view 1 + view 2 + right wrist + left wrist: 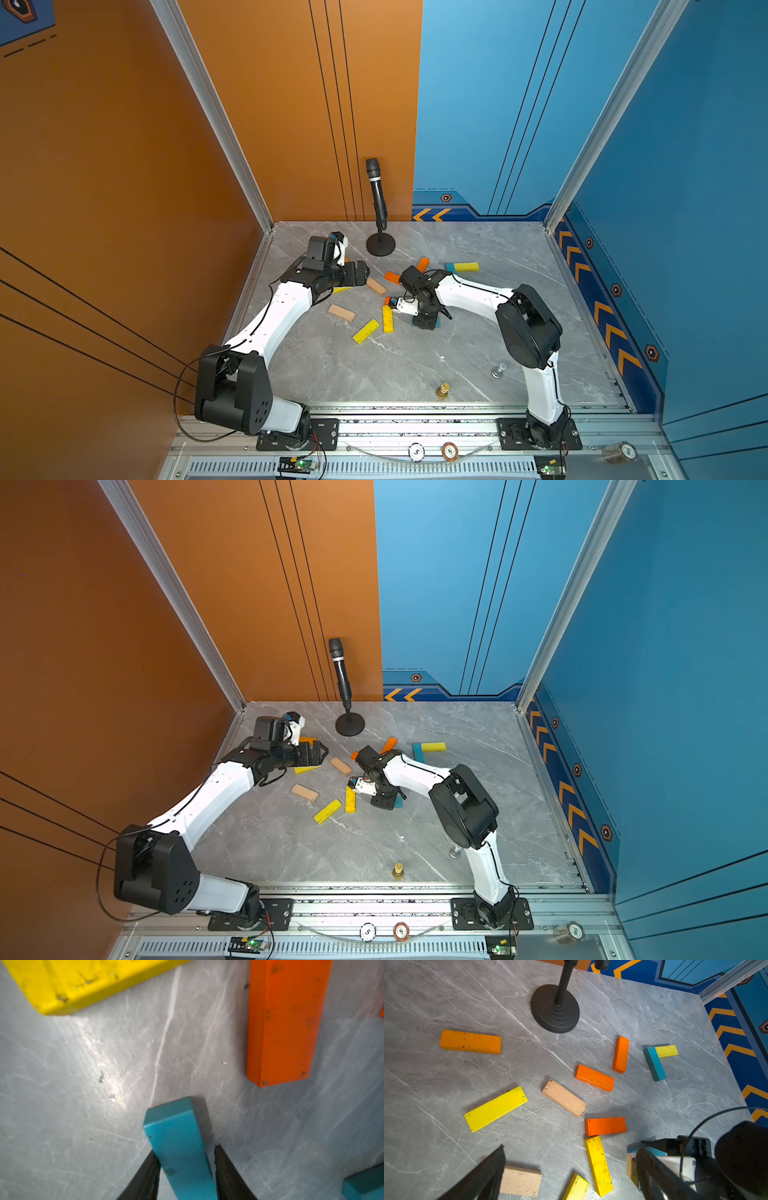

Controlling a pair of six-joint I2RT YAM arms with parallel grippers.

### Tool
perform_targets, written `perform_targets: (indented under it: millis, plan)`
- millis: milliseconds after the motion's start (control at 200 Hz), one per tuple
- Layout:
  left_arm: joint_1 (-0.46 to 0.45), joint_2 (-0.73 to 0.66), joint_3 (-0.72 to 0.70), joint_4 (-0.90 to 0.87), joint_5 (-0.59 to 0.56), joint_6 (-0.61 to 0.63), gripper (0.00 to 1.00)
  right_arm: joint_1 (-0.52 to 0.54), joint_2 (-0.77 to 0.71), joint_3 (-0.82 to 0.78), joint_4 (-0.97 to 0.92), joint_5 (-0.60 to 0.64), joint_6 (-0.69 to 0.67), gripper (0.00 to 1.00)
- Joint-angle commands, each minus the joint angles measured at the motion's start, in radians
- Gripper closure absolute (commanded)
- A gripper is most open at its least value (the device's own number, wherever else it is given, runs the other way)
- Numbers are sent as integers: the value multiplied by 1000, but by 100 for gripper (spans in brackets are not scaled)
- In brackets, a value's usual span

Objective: Assemble the number 6 with building blocks
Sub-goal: Pick up the building block from the center of the board.

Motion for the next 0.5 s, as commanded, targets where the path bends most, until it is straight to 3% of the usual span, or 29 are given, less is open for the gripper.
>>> perform_targets:
  millis: [0,165,391,491]
  plan:
    - [6,-19,-9,6,21,-10,2,-16,16,20,-51,-32,31,61]
    - [6,-19,-10,8,22,-11,2,-48,-26,14,-28,-31,146,71]
    - [6,-21,-10,8,29,-16,2,-155,-157,-87,85,-77,369,72]
    - [6,-18,-7,8,32,-18,2,-185,-206,-135,125,-25,474,74]
